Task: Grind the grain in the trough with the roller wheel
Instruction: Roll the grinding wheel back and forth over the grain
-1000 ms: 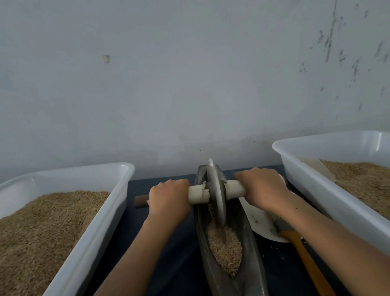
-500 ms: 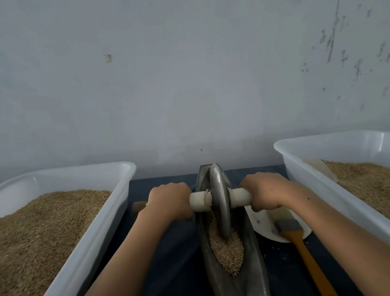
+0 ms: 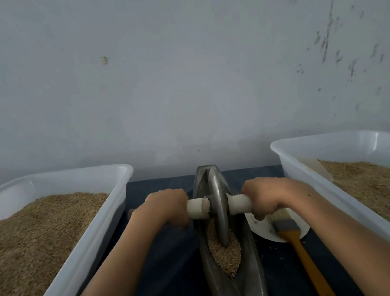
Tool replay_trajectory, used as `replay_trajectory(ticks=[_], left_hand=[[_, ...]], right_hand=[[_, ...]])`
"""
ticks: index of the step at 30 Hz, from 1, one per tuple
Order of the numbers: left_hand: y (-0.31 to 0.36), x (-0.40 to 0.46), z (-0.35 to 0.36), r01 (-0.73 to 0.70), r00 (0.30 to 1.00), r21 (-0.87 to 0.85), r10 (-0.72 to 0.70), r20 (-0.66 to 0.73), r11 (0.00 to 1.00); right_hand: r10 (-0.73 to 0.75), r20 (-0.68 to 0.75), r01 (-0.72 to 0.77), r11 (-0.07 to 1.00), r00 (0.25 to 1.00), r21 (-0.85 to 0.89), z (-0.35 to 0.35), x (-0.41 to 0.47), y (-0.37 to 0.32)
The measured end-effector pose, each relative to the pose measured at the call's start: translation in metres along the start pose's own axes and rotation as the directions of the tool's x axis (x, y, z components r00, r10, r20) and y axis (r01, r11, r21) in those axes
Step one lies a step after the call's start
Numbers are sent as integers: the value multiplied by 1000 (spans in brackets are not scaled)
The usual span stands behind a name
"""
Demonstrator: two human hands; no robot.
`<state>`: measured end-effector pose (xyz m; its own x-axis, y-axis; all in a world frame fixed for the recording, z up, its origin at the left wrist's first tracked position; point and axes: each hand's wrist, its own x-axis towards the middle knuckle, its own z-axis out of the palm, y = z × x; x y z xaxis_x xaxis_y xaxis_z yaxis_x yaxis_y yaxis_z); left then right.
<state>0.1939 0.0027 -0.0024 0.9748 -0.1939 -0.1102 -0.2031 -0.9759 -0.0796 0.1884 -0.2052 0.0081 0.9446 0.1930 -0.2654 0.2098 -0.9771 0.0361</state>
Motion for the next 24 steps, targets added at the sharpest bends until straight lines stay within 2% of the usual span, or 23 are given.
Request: replay_trajectory(ticks=[3, 5, 8, 11, 14, 17, 19, 22, 24], left_hand=[[1, 0, 1, 11, 999, -1, -11, -43, 1000], [2, 2, 4, 17, 988, 19, -13, -155, 1000], [6, 3, 9, 33, 931, 45, -14, -364, 998], [7, 4, 11, 37, 904, 24, -23, -427, 999], [4, 5, 9, 27, 932, 52, -7, -361, 998], [0, 3, 4, -23, 986, 19, 25, -162, 1000], [-1, 1, 1, -45, 997, -24, 44, -62, 999], [-1, 1, 0, -49, 998, -47, 47, -37, 998], [0, 4, 2, -46, 993, -11, 45, -108, 999]], right_hand=[[-6, -56, 5, 1000, 998, -25, 1, 3, 0], [-13, -157, 5, 998, 987, -55, 5, 7, 1], [-9, -383, -23, 997, 924, -78, 13, 13, 2], [-2, -498, -24, 999, 867, -46, 19, 17, 1], [-18, -388, -16, 996, 922, -84, 12, 13, 1], [-29, -184, 15, 997, 982, -80, 5, 6, 1], [-21, -110, 15, 998, 994, -63, 3, 1, 0], [-22, -137, 11, 997, 990, -76, 4, 2, -2], [-24, -185, 11, 998, 982, -67, 6, 6, 0]])
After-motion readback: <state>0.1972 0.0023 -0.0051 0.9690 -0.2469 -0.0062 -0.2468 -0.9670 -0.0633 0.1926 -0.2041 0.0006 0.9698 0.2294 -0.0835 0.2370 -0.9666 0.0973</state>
